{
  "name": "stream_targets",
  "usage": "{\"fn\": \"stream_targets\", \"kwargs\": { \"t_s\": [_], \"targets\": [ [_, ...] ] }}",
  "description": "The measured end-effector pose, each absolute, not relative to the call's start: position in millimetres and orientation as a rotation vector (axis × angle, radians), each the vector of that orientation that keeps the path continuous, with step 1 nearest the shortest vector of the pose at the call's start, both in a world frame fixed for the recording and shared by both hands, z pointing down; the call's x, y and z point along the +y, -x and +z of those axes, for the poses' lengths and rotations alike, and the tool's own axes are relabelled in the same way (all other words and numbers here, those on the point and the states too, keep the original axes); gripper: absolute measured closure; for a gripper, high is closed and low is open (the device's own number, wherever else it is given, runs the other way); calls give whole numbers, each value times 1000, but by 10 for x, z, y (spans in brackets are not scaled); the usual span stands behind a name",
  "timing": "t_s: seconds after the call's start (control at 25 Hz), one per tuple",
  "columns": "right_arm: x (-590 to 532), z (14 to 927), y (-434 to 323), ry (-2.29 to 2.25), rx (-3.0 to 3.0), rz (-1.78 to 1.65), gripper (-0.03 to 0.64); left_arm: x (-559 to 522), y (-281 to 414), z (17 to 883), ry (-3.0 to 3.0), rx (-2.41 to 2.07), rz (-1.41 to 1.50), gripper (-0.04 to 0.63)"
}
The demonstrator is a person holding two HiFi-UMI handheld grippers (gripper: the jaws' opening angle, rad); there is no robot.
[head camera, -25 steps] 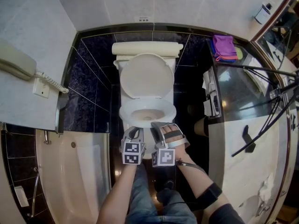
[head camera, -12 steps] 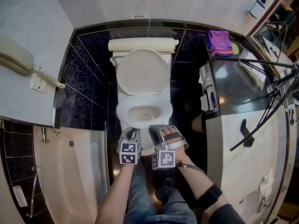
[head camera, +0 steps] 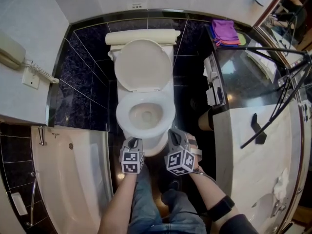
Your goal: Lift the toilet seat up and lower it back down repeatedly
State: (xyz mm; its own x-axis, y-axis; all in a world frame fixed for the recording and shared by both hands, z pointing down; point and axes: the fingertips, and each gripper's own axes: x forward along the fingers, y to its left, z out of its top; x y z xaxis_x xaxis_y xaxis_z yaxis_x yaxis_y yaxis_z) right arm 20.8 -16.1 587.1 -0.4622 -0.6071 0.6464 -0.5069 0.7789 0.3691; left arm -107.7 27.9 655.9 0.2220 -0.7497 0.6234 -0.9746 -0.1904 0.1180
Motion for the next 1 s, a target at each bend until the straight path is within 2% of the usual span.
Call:
{"fn": "stream_targets", "kwargs": {
  "t_s": [0.36, 1.0],
  "targets": [
    [-13, 6785, -677, -999, -2140, 150, 598, 878, 902, 7424, -1973, -1525, 634, 604],
    [113, 7963, -918, -989, -2095, 185, 598, 1430, 793, 8915, -1888, -1456, 744, 606]
  ]
}}
